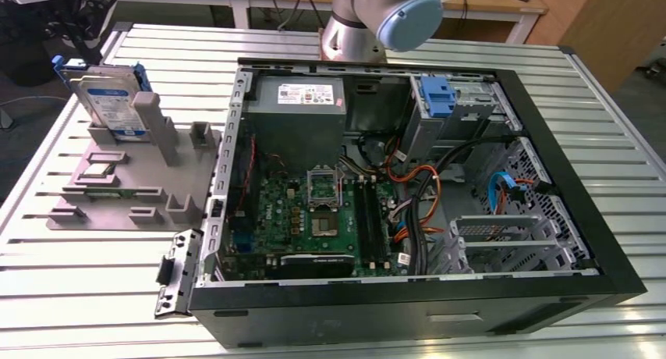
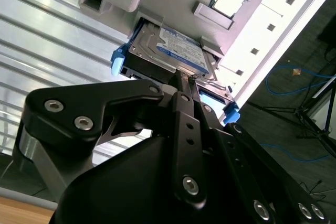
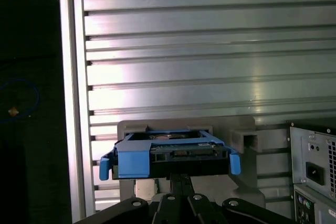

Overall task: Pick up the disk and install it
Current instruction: 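Reach for the disk, then pick up the disk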

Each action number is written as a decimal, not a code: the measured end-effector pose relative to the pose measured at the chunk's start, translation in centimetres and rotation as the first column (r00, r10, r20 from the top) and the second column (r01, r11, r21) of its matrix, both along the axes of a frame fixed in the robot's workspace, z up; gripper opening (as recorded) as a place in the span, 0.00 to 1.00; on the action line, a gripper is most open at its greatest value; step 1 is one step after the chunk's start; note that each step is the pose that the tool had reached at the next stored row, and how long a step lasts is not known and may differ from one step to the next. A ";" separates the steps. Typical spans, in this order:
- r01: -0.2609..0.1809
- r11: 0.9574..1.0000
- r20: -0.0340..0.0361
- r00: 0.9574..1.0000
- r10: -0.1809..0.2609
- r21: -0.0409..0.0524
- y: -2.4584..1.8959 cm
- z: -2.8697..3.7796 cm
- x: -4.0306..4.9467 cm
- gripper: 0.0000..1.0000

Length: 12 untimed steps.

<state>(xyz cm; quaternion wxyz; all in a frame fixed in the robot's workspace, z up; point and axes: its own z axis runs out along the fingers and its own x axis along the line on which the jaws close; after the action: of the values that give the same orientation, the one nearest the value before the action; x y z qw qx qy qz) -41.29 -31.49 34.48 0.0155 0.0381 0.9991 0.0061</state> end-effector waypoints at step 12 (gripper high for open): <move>0.000 1.000 0.000 1.000 0.000 0.000 0.01 -0.05 0.00 0.11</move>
<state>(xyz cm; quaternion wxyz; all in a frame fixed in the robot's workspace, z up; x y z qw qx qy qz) -41.28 -31.48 34.43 0.0154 0.0381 0.9991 0.0061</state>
